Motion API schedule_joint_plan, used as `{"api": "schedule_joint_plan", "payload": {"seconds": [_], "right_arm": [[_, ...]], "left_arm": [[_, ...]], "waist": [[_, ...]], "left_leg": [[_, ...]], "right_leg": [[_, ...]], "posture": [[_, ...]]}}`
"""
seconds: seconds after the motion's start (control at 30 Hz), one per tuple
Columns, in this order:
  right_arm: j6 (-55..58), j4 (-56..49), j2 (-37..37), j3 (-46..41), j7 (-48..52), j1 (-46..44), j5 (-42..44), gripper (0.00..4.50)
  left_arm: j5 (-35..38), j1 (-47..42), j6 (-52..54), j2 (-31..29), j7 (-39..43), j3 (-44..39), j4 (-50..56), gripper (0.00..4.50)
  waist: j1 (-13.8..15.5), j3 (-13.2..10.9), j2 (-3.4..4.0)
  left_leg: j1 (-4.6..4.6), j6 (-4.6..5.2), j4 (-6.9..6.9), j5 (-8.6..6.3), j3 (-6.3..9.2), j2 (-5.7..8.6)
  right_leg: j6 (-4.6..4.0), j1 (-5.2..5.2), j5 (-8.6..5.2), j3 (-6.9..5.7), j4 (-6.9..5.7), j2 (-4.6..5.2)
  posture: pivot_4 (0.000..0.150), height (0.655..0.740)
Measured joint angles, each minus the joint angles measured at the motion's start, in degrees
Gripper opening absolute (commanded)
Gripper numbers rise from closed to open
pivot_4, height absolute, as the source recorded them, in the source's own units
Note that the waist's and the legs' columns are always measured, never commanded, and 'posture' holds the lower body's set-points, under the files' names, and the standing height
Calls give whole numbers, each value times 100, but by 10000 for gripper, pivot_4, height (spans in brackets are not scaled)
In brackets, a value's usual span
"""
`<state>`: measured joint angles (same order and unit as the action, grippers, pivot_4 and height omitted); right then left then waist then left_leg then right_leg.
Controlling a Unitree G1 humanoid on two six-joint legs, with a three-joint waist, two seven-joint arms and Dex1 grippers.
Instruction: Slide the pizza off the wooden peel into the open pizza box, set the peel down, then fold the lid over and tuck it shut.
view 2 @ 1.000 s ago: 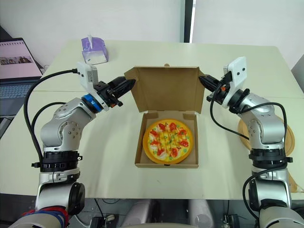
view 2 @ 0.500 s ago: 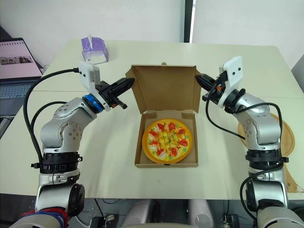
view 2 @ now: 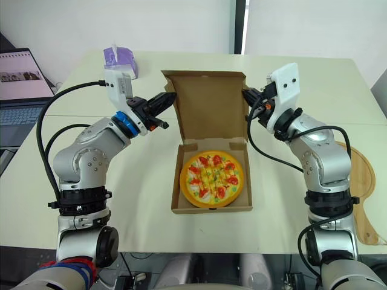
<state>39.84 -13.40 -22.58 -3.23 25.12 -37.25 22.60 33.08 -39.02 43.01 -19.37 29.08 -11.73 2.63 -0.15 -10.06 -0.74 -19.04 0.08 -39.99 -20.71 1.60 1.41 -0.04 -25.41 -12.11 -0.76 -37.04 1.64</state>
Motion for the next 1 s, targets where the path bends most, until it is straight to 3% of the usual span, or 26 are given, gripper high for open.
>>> {"api": "schedule_joint_plan", "payload": {"seconds": [0.47, 1.0], "right_arm": [[434, -378, 137, -8, -387, -56, 7, 0], [961, -2020, 719, -149, -954, 924, 289, 0]], "left_arm": [[265, 77, 521, -173, -86, -66, 544, 308], [963, 1524, 842, -401, -87, -303, 2229, 308]], "waist": [[-3, 0, 0], [-3, 3, 4]], "left_leg": [[-6, 0, 1, 0, 0, 0], [4, -1, 2, 1, 2, 0]], "right_leg": [[0, -7, 0, 1, 0, 0], [0, 1, 0, 2, -1, -2]], "posture": [[1500, 7400], [1500, 7400]]}}
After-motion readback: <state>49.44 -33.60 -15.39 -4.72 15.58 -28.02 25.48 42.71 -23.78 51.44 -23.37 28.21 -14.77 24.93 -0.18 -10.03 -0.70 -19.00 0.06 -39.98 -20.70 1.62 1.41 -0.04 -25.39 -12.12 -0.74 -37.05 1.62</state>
